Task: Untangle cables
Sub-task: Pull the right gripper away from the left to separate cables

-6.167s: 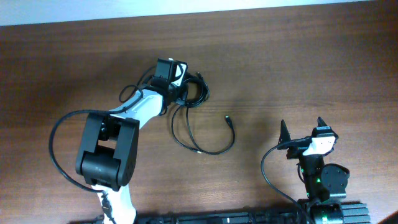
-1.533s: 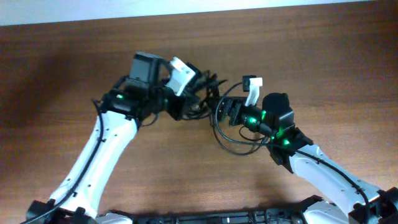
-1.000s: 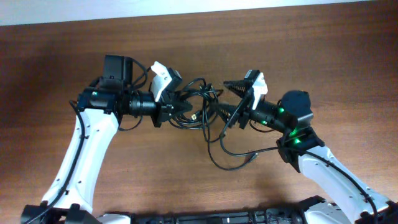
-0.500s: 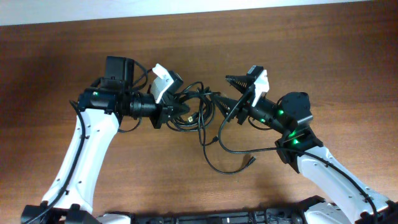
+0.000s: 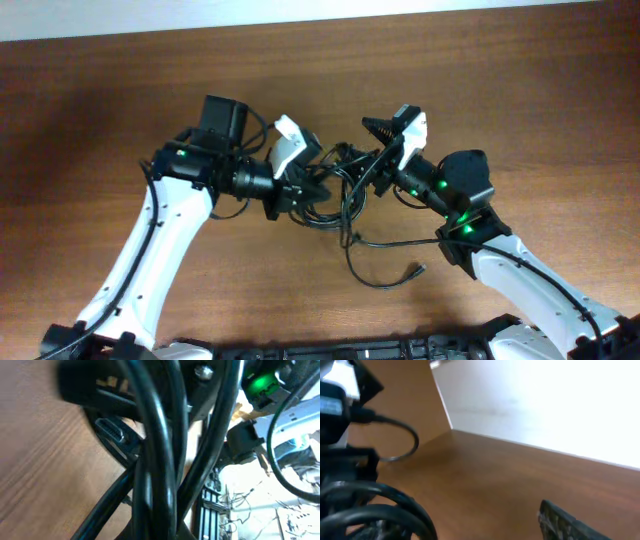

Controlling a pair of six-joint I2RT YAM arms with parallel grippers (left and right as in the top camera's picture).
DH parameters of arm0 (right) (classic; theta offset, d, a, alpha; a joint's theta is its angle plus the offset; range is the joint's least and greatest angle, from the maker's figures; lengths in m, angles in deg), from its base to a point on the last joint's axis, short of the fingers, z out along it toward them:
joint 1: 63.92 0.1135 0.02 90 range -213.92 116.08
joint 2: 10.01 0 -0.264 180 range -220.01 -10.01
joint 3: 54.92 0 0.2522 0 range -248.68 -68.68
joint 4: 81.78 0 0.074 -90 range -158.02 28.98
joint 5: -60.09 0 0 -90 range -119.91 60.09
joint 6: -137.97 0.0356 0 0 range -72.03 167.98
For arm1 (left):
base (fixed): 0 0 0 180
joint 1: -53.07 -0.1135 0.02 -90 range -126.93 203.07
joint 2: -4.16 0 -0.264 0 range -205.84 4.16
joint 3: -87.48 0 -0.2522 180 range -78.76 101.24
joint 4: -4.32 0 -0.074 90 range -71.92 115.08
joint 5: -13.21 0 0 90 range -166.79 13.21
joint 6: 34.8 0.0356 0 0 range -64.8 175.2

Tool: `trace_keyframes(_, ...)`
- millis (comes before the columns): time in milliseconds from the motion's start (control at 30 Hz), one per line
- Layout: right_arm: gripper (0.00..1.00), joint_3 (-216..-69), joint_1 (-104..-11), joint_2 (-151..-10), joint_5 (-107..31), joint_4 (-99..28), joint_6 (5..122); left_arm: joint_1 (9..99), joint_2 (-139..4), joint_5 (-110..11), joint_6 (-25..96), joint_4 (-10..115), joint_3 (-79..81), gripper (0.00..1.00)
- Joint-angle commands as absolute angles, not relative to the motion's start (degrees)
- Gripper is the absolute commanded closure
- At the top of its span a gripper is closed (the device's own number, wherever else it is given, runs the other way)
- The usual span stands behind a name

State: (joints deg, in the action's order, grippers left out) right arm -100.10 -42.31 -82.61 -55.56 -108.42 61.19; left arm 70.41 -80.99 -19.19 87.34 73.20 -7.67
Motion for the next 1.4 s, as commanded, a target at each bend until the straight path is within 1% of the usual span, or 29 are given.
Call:
trace_keyframes(0, 0.58, -101.3, -41.5, -82.9, -41.2, -108.4, 61.3, 74.6, -79.8, -15.1, 91.8, 75.6, -7.5, 1.00)
trace_keyframes(33, 0.66, -101.3, -41.5, -82.9, -34.6, -107.6, 61.3, 75.3, -79.8, -15.1, 94.3, 77.7, -7.5, 1.00)
trace_keyframes(67, 0.70, -101.3, -41.5, -82.9, -26.4, -106.4, 61.3, 75.6, -79.8, -15.1, 96.7, 80.6, -7.5, 1.00)
trace_keyframes(133, 0.70, -101.3, -42.8, -82.9, -16.3, -104.7, 61.3, 75.2, -79.8, -16.2, 100.2, 85.1, -7.5, 1.00)
trace_keyframes(233, 0.69, -101.3, -49.7, -82.9, -14.4, -101.3, 61.3, 73.1, -79.8, -20.3, 101.2, 87.9, -7.4, 1.00)
trace_keyframes(267, 0.67, -101.3, -52.2, -82.9, -14.6, -100.0, 61.3, 72.1, -79.8, -20.9, 101.2, 87.8, -7.4, 1.00)
trace_keyframes(300, 0.64, -101.3, -53.6, -82.9, -15.2, -99.0, 61.3, 71.3, -79.8, -21.1, 101.2, 87.4, -7.4, 1.00)
trace_keyframes(367, 0.46, -101.3, -55.9, -82.9, -20.4, -95.9, 61.3, 69.7, -79.8, -23.3, 101.2, 85.2, -7.4, 1.00)
trace_keyframes(400, 0.32, -101.3, -56.1, -82.9, -23.5, -94.6, 61.3, 69.4, -79.8, -25.6, 101.1, 83.8, -7.4, 1.00)
trace_keyframes(433, 0.23, -101.3, -56.1, -82.9, -27.3, -93.1, 61.4, 69.4, -79.8, -28.6, 100.1, 81.3, -7.5, 1.00)
trace_keyframes(467, 0.05, -101.3, -56.1, -82.9, -32.8, -90.8, 62.0, 69.4, -79.8, -32.5, 95.9, 77.1, -7.5, 1.00)
trace_keyframes(500, 0.01, -101.3, -56.1, -82.9, -39.0, -88.9, 62.0, 69.4, -79.9, -36.3, 91.4, 73.2, -7.5, 1.00)
trace_keyframes(533, 0.01, -101.3, -56.1, -82.9, -44.3, -87.0, 62.0, 69.4, -80.2, -40.0, 87.5, 69.2, -7.5, 1.00)
trace_keyframes(600, 0.01, -101.3, -56.1, -82.8, -56.3, -83.3, 62.0, 69.4, -82.1, -47.4, 79.4, 61.9, -7.5, 0.94)
trace_keyframes(667, 0.01, -101.3, -56.1, -82.8, -63.6, -80.1, 62.0, 69.4, -83.9, -50.9, 75.2, 59.3, -7.5, 0.92)
trace_keyframes(700, 0.01, -101.3, -56.1, -82.8, -68.6, -78.3, 62.0, 69.4, -85.8, -55.6, 70.2, 57.9, -7.5, 0.87)
trace_keyframes(733, 0.01, -101.3, -56.1, -82.9, -71.4, -77.1, 62.0, 69.4, -87.5, -59.8, 66.0, 57.2, -7.5, 0.77)
trace_keyframes(767, 0.01, -101.3, -56.1, -82.8, -73.6, -75.7, 62.0, 69.4, -89.1, -62.6, 63.0, 57.1, -7.5, 0.59)
trace_keyframes(867, 0.01, -101.3, -56.1, -82.8, -76.5, -75.7, 62.0, 69.6, -91.2, -63.1, 60.4, 57.3, -7.5, 0.26)
trace_keyframes(900, 0.01, -101.3, -56.1, -82.8, -78.1, -75.7, 62.0, 69.6, -91.2, -63.2, 60.3, 57.3, -7.4, 0.01)
trace_keyframes(967, 0.01, -101.3, -56.1, -82.9, -81.7, -75.7, 62.0, 69.4, -90.8, -63.3, 58.6, 57.3, -6.2, 0.01)
trace_keyframes(1067, 0.01, -101.3, -56.1, -82.9, -81.8, -75.7, 62.0, 69.4, -90.6, -64.0, 52.9, 57.3, -3.9, 0.01)
trace_keyframes(1100, 0.01, -101.3, -56.1, -82.9, -81.8, -75.7, 61.9, 69.4, -90.5, -68.0, 48.1, 57.3, -3.8, 0.01)
trace_keyframes(1133, 0.01, -101.3, -56.1, -82.9, -81.8, -75.7, 61.9, 69.4, -90.5, -77.5, 39.2, 57.4, -3.8, 0.01)
trace_keyframes(1200, 0.01, -101.3, -56.1, -82.9, -81.8, -75.4, 61.9, 68.8, -90.1, -90.3, 28.5, 58.3, -3.5, 0.01)
trace_keyframes(1233, 0.01, -101.3, -56.1, -82.9, -81.8, -75.1, 61.9, 68.2, -89.8, -91.3, 26.6, 58.3, -3.4, 0.01)
trace_keyframes(1267, 0.01, -101.3, -56.1, -82.9, -80.6, -74.0, 61.9, 66.7, -88.7, -87.9, 24.8, 57.5, -3.2, 0.01)
trace_keyframes(1300, 0.01, -101.3, -56.1, -82.9, -78.5, -73.0, 61.9, 65.7, -88.1, -81.5, 25.0, 56.0, -3.2, 0.01)
trace_keyframes(1367, 0.01, -101.3, -56.1, -82.9, -75.7, -71.8, 61.9, 65.2, -88.0, -66.2, 31.6, 52.5, -3.2, 0.01)
